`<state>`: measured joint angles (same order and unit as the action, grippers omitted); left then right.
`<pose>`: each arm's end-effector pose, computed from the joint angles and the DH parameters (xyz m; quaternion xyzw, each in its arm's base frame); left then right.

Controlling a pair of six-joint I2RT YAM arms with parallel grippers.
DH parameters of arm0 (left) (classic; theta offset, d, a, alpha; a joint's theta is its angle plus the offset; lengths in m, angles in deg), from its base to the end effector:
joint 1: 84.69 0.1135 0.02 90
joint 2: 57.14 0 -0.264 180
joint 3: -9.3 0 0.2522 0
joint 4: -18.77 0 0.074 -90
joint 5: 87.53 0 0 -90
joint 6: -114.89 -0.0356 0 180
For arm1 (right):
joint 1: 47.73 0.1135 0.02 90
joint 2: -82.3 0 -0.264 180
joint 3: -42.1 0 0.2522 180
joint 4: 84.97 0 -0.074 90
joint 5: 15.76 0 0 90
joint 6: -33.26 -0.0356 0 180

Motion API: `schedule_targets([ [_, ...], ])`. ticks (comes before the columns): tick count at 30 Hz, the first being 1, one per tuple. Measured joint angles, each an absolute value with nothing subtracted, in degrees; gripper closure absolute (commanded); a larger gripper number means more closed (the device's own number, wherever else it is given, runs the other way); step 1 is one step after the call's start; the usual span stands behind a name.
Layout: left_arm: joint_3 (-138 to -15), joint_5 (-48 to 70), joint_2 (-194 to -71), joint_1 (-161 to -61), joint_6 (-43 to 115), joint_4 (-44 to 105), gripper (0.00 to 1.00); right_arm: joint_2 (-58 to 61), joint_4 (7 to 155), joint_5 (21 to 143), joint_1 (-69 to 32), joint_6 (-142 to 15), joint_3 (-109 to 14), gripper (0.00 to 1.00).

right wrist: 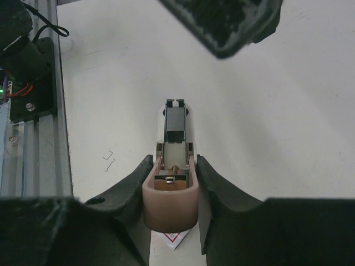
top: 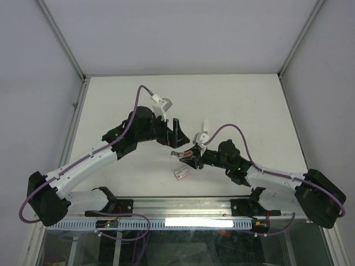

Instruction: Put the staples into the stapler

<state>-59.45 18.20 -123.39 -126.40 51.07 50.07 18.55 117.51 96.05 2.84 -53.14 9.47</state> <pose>0.1881 -0.1805 0.3140 0.1842 0.8354 -0.3793 0.3525 0.1327 0.1822 0.2038 -0.4488 0.6069 0.3867 0.5299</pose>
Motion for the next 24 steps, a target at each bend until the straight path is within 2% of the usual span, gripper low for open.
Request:
schedule_targets([
  [13, -64.43, 10.64, -132.14, -134.66, 49.75, 56.43, 0.01, 18.73, 111.74, 96.05, 2.88, -53.16, 8.6, 1.0],
  [24, -64.43, 12.6, -132.57, -136.09, 49.71, 56.84, 0.01, 19.95, 111.42, 96.26, 2.99, -52.73, 8.6, 1.0],
])
